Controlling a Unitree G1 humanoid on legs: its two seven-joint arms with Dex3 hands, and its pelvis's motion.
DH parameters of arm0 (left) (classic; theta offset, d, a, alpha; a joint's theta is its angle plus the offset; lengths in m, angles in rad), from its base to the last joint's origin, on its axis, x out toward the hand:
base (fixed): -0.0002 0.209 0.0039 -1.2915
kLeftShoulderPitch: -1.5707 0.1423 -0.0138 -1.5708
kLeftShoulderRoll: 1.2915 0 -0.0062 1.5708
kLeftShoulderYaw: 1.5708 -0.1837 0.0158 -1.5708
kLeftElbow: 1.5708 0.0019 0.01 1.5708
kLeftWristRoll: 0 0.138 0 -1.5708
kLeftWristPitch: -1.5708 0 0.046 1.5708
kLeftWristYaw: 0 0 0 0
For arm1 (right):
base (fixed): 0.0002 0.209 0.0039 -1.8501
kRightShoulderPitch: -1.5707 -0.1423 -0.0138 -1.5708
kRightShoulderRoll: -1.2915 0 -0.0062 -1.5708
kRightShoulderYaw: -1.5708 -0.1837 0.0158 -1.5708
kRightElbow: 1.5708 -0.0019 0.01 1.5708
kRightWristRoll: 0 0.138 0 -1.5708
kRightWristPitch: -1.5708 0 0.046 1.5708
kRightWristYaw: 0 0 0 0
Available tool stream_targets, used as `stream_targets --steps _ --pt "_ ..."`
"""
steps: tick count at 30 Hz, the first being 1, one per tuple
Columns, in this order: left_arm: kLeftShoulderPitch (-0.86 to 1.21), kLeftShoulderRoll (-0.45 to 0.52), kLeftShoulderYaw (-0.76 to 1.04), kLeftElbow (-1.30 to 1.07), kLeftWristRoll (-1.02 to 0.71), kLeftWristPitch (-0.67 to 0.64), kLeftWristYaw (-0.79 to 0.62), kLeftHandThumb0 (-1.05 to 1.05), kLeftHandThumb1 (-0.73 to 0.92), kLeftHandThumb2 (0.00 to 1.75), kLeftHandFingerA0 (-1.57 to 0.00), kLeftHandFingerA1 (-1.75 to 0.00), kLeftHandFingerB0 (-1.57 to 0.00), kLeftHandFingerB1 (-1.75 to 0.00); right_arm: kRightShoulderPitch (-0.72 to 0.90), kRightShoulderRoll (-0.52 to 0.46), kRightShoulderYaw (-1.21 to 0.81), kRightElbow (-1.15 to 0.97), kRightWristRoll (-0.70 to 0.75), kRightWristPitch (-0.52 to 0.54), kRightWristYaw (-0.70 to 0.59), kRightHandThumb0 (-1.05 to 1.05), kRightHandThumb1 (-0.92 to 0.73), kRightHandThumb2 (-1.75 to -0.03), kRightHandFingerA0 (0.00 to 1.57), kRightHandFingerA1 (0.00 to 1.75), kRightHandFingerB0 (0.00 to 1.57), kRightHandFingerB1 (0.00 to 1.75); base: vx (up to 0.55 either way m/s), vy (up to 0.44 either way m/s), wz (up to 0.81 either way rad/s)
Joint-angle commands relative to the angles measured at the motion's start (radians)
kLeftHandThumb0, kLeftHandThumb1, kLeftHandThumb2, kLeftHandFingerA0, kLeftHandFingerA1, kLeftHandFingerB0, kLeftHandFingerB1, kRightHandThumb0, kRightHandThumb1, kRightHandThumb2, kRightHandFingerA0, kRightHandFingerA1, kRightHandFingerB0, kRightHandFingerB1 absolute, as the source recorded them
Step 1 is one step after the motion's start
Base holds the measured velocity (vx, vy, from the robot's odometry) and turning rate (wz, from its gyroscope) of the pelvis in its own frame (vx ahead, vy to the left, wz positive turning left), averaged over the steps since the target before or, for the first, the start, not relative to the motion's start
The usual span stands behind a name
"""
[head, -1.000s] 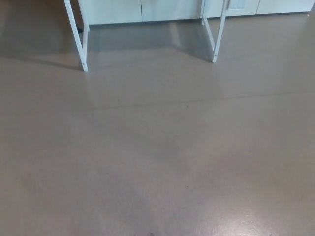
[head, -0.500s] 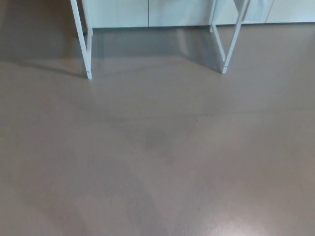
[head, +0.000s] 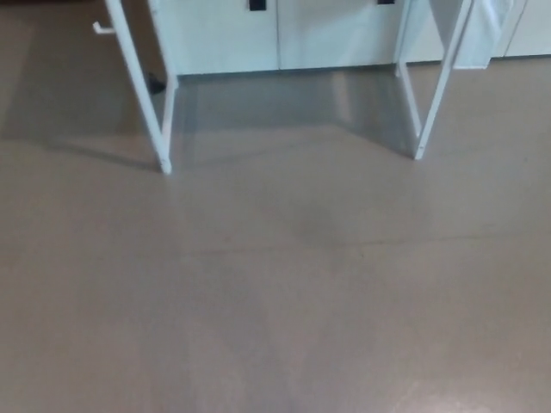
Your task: The robot walks towards a table in front, picks a shampoo with left hand and puts it in a small grey container
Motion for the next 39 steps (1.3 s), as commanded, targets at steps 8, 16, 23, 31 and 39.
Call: stream_targets --steps 8,16,23,31,39 --pt "-0.012 0.029 -0.001 0.009 -0.019 0.01 -0.01 -0.15 0.64 0.59 -0.52 -0.39 -0.42 -0.4 0.001 0.004 -0.037 0.012 0.036 0.021 0.019 -0.26 -0.59 -0.57 0.79 0.49 0.52 0.39 0.47 0.158 -0.16" --pt "-0.009 0.029 0.0 0.003 -0.022 0.02 -0.018 -0.17 0.63 0.59 -0.54 -0.38 -0.43 -0.4 0.005 0.005 -0.044 0.017 0.043 0.022 0.027 -0.29 -0.6 -0.57 0.75 0.48 0.53 0.39 0.4 -0.008 0.16" --pt "-0.006 0.031 -0.008 0.001 -0.021 0.012 -0.025 -0.18 0.63 0.59 -0.52 -0.38 -0.43 -0.4 0.002 0.005 -0.036 0.018 0.036 0.023 0.021 -0.29 -0.6 -0.58 0.77 0.48 0.53 0.39 0.47 -0.195 0.4" --pt "-0.008 0.035 -0.015 0.004 -0.014 0.004 -0.019 -0.17 0.62 0.58 -0.56 -0.4 -0.45 -0.42 0.001 0.012 -0.041 0.019 0.042 0.025 0.017 -0.29 -0.59 -0.57 0.8 0.48 0.53 0.39 0.44 0.078 -0.26" --pt "-0.009 0.038 -0.024 0.01 -0.01 0.0 -0.02 -0.18 0.61 0.59 -0.58 -0.42 -0.47 -0.44 0.012 0.014 -0.039 0.019 0.039 0.014 0.018 -0.29 -0.58 -0.57 0.8 0.5 0.53 0.4 0.43 0.249 -0.23"
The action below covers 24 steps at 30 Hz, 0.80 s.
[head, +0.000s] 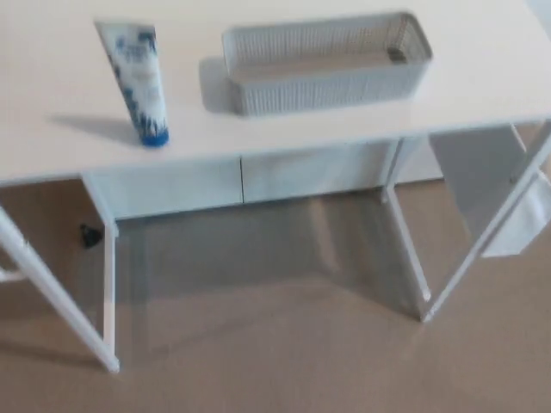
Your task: The robot walks towards a table in front, picks a shampoo with left hand and puts it in a small grey container
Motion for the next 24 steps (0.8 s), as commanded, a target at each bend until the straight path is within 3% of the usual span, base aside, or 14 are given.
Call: stream_targets --steps 1,19,23,24 --pt "0.02 0.008 -0.008 0.008 -0.005 -0.007 0.001 -0.18 0.6 0.58 -0.58 -0.43 -0.48 -0.44 0.015 -0.009 0.0 0.002 0.005 -0.011 -0.003 -0.3 -0.58 -0.57 0.8 0.51 0.53 0.4 0.25 0.021 0.06" --pt "0.012 0.017 -0.032 0.008 -0.001 -0.01 0.015 -0.18 0.59 0.58 -0.62 -0.41 -0.49 -0.43 0.016 -0.006 -0.011 0.001 0.017 -0.006 0.006 -0.31 -0.59 -0.57 0.78 0.51 0.53 0.4 0.2 -0.08 0.01" --pt "0.011 0.018 -0.041 0.007 0.006 -0.012 0.017 -0.19 0.59 0.58 -0.58 -0.4 -0.48 -0.43 0.019 -0.005 -0.014 0.0 0.02 -0.007 0.008 -0.3 -0.58 -0.57 0.78 0.51 0.53 0.4 0.11 0.091 -0.09" --pt "0.012 0.018 -0.042 0.005 0.005 -0.016 0.012 -0.2 0.6 0.58 -0.49 -0.37 -0.47 -0.43 0.02 -0.005 -0.017 -0.001 0.023 -0.007 0.009 -0.31 -0.58 -0.57 0.79 0.51 0.53 0.41 0.14 0.231 -0.36"
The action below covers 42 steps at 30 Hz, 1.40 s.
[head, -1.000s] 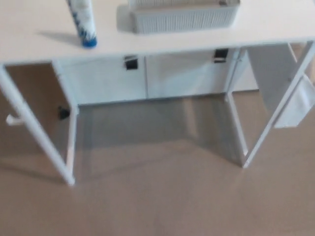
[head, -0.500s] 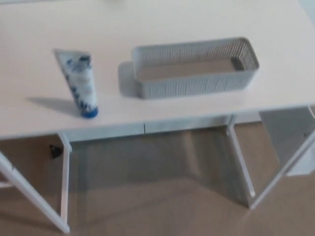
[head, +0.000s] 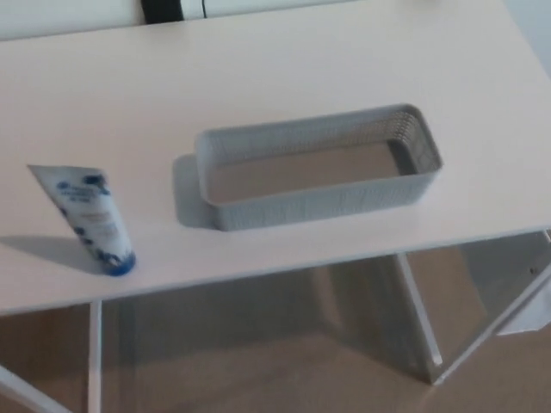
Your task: The robot walks towards a table in front, picks a shampoo with left hand and puts it in a small grey container
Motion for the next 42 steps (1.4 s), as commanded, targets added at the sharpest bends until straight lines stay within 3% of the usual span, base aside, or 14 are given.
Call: stream_targets --steps 1,18,22,23,28,29,30,34,39,42 --pt "0.014 0.02 -0.005 -0.002 -0.002 -0.022 0.001 -0.2 0.6 0.58 -0.49 -0.37 -0.47 -0.43 0.01 0.001 -0.015 -0.001 0.023 -0.006 0.009 -0.31 -0.58 -0.57 0.79 0.51 0.53 0.41 0.14 0.212 -0.07" --pt "0.01 0.041 -0.059 0.0 0.021 0.017 -0.025 -0.22 0.65 0.6 -0.55 -0.4 -0.43 -0.4 0.031 0.009 -0.006 -0.002 0.005 -0.019 -0.016 -0.3 -0.58 -0.57 0.8 0.52 0.55 0.41 0.0 -0.011 0.02" --pt "0.016 0.047 -0.073 -0.017 0.02 0.035 -0.032 -0.23 0.66 0.6 -0.53 -0.45 -0.42 -0.4 0.03 0.012 -0.003 -0.005 0.005 -0.017 -0.018 -0.32 -0.58 -0.58 0.8 0.53 0.54 0.41 0.0 0.0 0.0" --pt "0.028 0.053 -0.083 -0.047 0.022 0.049 -0.045 -0.26 0.67 0.61 -0.47 -0.4 -0.37 -0.39 0.032 0.012 -0.004 -0.003 0.006 -0.018 -0.019 -0.31 -0.6 -0.57 0.79 0.51 0.54 0.4 0.0 0.0 0.0" --pt "0.199 0.038 -0.063 -0.397 -0.054 0.117 -0.116 -0.29 0.68 0.59 -0.37 -0.42 -0.29 -0.37 0.03 0.004 -0.01 0.0 0.01 -0.012 -0.021 -0.3 -0.59 -0.57 0.79 0.52 0.53 0.4 0.0 0.0 0.0" --pt "0.242 0.034 -0.053 -0.47 -0.071 0.124 -0.124 -0.31 0.63 0.59 -0.31 -0.35 -0.25 -0.35 0.031 0.005 -0.011 -0.001 0.012 -0.015 -0.019 -0.3 -0.58 -0.57 0.79 0.53 0.54 0.41 -0.03 -0.081 0.01" --pt "0.343 0.024 -0.026 -0.637 -0.112 0.15 -0.13 -0.34 0.58 0.57 -0.39 -0.34 -0.26 -0.32 0.031 0.008 -0.012 -0.004 0.013 -0.018 -0.019 -0.3 -0.58 -0.57 0.78 0.52 0.55 0.41 -0.03 -0.082 0.03" --pt "0.552 0.001 0.043 -0.941 -0.21 0.212 -0.156 -0.34 0.54 0.57 -0.37 -0.34 -0.25 -0.31 0.039 0.011 -0.01 -0.003 0.011 -0.02 -0.022 -0.29 -0.58 -0.57 0.78 0.52 0.54 0.41 -0.03 -0.084 0.01" --pt "0.797 -0.021 0.154 -1.199 -0.37 0.163 -0.278 -0.37 0.54 0.57 -0.3 -0.32 -0.26 -0.3 0.049 0.011 -0.016 0.001 0.015 -0.021 -0.017 -0.3 -0.58 -0.57 0.81 0.53 0.53 0.41 -0.04 -0.09 0.01" --pt "0.914 -0.046 0.243 -1.346 -0.487 0.044 -0.371 -0.46 0.47 0.66 -0.24 -0.37 -0.22 -0.36 0.044 0.007 -0.01 -0.004 0.009 -0.026 -0.02 -0.31 -0.57 -0.57 0.8 0.53 0.55 0.41 -0.04 -0.092 0.02"
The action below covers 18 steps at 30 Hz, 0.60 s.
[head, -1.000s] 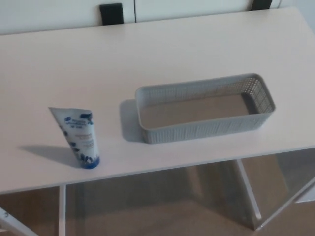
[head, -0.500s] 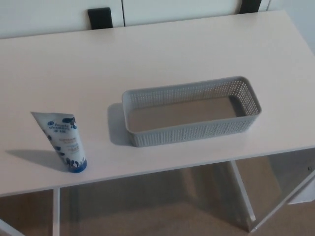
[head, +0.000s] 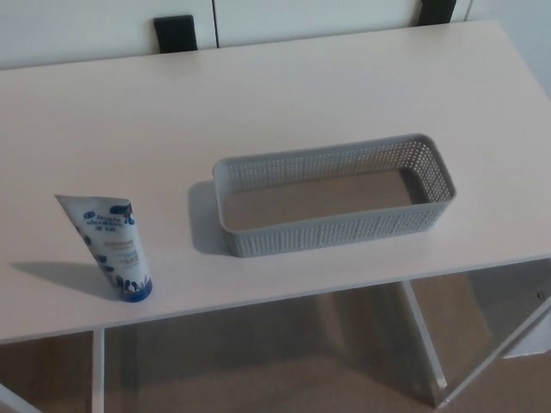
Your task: The robot walks towards a table in front, picks a shampoo with left hand and puts it in a small grey container
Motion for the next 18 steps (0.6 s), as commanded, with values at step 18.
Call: stream_targets --steps 18 --pt "0.359 0.196 0.608 -1.024 -0.916 0.082 -0.327 -0.25 0.36 0.88 0.0 -0.48 0.0 -0.47 0.061 -0.002 0.007 0.007 -0.002 -0.028 -0.013 -0.31 -0.58 -0.57 0.81 0.52 0.55 0.4 -0.02 -0.038 0.0"
